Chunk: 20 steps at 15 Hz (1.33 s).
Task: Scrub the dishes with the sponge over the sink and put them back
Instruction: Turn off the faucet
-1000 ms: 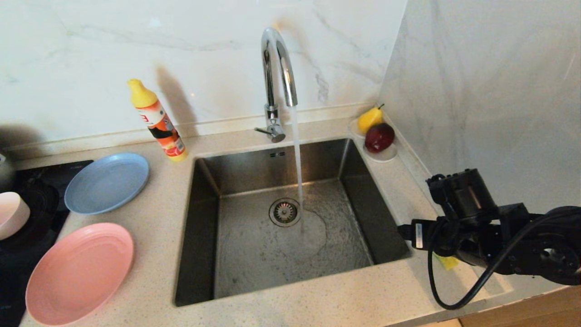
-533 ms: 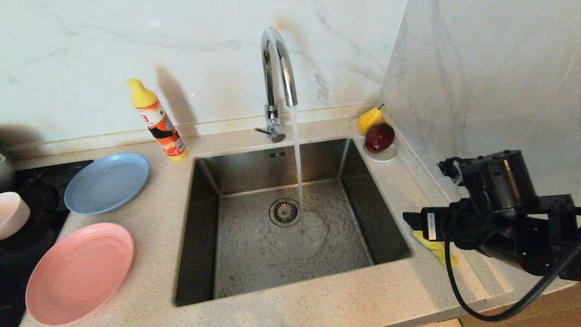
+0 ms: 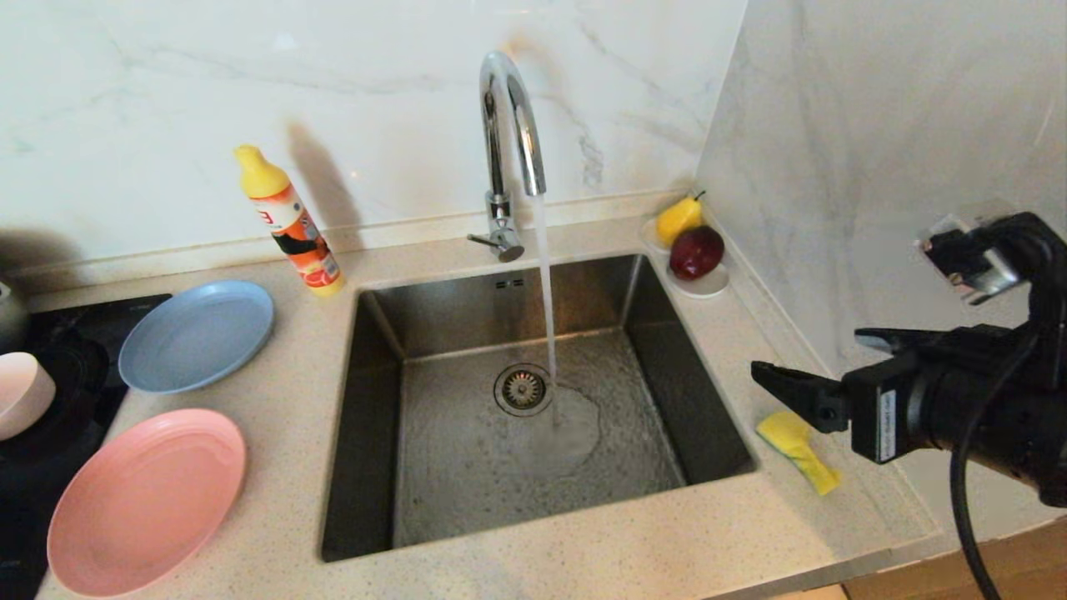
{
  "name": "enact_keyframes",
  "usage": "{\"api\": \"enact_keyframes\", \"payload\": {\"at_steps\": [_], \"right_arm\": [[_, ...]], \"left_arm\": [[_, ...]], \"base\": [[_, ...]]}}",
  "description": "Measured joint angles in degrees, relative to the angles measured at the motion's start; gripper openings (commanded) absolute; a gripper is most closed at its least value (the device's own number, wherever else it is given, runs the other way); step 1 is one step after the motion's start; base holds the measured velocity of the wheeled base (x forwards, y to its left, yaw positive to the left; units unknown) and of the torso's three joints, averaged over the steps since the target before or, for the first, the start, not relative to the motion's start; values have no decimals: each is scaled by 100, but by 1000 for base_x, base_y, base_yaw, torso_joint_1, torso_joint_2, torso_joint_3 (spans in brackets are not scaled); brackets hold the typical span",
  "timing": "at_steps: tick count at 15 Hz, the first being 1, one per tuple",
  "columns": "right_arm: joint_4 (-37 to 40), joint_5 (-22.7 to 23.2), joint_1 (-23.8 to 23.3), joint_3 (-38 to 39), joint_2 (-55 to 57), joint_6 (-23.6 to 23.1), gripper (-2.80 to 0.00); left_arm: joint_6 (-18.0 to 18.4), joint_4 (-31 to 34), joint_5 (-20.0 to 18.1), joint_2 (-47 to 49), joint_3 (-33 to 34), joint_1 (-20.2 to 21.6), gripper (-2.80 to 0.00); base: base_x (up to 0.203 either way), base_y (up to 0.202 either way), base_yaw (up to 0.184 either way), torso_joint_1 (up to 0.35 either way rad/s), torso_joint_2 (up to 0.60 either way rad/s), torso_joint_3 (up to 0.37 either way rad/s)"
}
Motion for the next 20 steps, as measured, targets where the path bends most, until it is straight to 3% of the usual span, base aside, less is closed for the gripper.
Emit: {"api": "enact_keyframes", "payload": {"at_steps": [5, 7, 10, 12, 15, 18, 20], "right_arm": [[-184, 249, 107, 262, -495, -133, -280], [-334, 715, 97, 457, -802, -228, -280], [-454, 1764, -108, 930, -1425, -548, -280], [-444, 2419, -655, 1306, -1844, -793, -280], [-362, 3307, -1892, 1827, -2547, -951, -280], [-186, 3678, -2930, 2289, -3457, -983, -280], [100, 3800, -3368, 2559, -4161, -980, -280]], "left_arm": [[-1, 2, -2, 0, 0, 0, -280], [0, 0, 0, 0, 0, -2, -280], [0, 2, -2, 0, 0, -2, -280], [0, 2, -3, 0, 0, -2, -280], [-2, 0, -2, 0, 0, 0, -280], [0, 2, -2, 0, 0, 0, -280], [0, 0, -2, 0, 0, 0, -280]], "base": [[0, 0, 0, 0, 0, 0], [0, 0, 0, 0, 0, 0], [0, 0, 0, 0, 0, 0], [0, 0, 0, 0, 0, 0], [0, 0, 0, 0, 0, 0], [0, 0, 0, 0, 0, 0], [0, 0, 0, 0, 0, 0]]}}
